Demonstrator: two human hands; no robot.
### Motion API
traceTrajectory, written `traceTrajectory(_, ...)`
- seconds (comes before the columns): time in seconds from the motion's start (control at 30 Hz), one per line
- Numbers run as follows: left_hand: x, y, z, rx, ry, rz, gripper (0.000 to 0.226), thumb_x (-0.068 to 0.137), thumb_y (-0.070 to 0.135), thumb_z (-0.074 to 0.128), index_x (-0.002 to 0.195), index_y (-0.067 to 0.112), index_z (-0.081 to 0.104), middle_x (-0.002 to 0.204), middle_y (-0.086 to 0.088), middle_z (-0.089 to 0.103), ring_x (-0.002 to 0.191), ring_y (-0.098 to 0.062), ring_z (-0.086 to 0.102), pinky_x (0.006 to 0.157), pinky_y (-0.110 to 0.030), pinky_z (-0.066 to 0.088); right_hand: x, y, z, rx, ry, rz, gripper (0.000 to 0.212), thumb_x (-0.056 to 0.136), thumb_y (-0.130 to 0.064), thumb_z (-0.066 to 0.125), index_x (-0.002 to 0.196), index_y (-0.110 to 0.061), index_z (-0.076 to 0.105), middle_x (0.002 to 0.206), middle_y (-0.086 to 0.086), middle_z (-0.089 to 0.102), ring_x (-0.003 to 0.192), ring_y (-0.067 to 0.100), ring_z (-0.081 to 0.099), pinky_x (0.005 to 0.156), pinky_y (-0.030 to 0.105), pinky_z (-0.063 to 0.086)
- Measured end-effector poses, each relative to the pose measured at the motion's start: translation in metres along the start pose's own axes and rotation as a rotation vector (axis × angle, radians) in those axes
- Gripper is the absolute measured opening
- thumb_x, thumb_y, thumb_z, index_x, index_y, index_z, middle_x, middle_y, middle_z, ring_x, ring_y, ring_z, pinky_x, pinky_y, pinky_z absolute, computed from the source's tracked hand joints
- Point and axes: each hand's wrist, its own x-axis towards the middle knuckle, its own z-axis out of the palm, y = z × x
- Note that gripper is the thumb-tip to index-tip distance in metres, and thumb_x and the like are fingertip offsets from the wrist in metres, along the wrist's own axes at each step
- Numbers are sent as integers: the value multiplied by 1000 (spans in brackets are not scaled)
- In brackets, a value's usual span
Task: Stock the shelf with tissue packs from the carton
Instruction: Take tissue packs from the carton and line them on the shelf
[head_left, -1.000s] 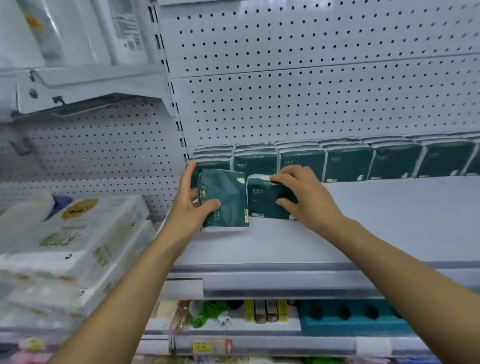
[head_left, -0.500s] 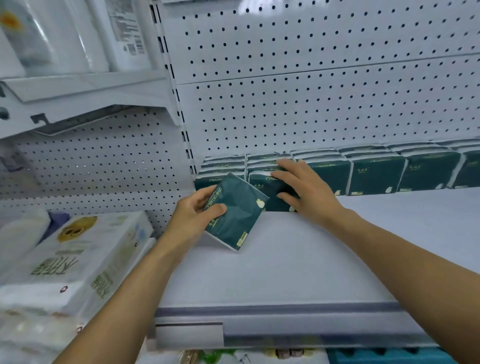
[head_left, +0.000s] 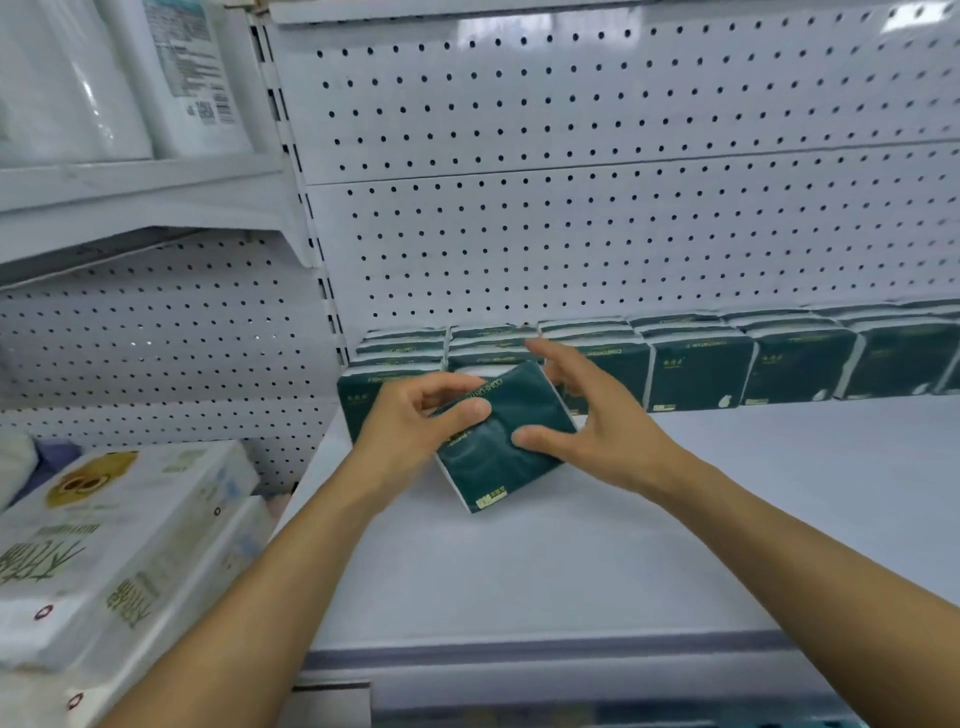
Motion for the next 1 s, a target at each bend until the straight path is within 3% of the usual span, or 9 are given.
traceTrajectory(0.17, 10, -3, 25, 94, 4, 30, 19, 83, 12, 77, 97, 25, 75, 99, 10, 76, 94, -7, 70, 84, -25, 57, -3, 20, -11, 19, -13, 45, 73, 78, -45, 77, 136, -56, 35, 130, -15, 53, 118, 4, 51, 101, 36, 46)
traceTrajectory(0.3, 11, -6, 28, 142, 79, 91, 10, 93, 20, 66, 93, 26, 75, 94, 13, 74, 87, 0, 66, 75, -14, 50, -3, 32, -15, 118, 23, 61, 60, 81, -29, 78, 130, -46, 48, 100, -11, 60, 91, 7, 57, 78, 22, 45)
traceTrajectory(0.37, 17, -13, 20, 373, 227, 228, 13, 97, 29, 59, 103, 30, 70, 106, 18, 69, 98, 0, 59, 87, -20, 46, -6, 39, -25, 130, 74, 88, 54, 80, -24, 79, 125, -42, 54, 87, -12, 54, 75, 2, 52, 70, 18, 42)
traceTrajectory(0.47, 31, -28, 1, 810, 311, 293, 41, 94, 42, 63, 133, 35, 57, 139, 18, 50, 132, -5, 37, 114, -38, 20, -12, 57, -45, 126, 154, 130, 52, 78, -20, 81, 121, -38, 58, 80, -10, 47, 66, 2, 47, 66, 19, 43)
traceTrajectory(0.57, 40, -43, -7, 1039, 188, 231, 71, 85, 59, 65, 148, 40, 38, 158, 15, 31, 150, -11, 14, 122, -42, -6, -14, 72, -59, 149, 205, 164, 54, 78, -17, 81, 119, -43, 58, 95, 1, 61, 83, 20, 60, 77, 34, 55)
traceTrajectory(0.7, 46, -50, -3, 1197, 106, 298, 87, 77, 69, 66, 151, 41, 32, 160, 13, 29, 151, -12, 14, 116, -40, -24, -15, 77, -59, 135, 277, 161, 52, 80, -9, 78, 124, -30, 59, 91, -13, 59, 71, -3, 54, 70, 14, 46)
traceTrajectory(0.83, 53, -49, 0, 1297, 121, 360, 89, 72, 64, 75, 149, 36, 39, 152, 9, 43, 144, -16, 34, 119, -49, -16, -15, 80, -58, 132, 324, 169, 49, 82, -6, 76, 121, -30, 57, 91, -15, 59, 66, -5, 53, 66, 7, 44)
traceTrajectory(1.0, 55, -52, 0, 1296, 154, 439, 76, 72, 42, 84, 139, 30, 52, 136, 4, 58, 129, -20, 52, 120, -57, 1, -12, 90, -61, 96, 345, 219, 46, 83, -15, 76, 110, -43, 53, 102, -4, 61, 84, 23, 61, 78, 31, 56)
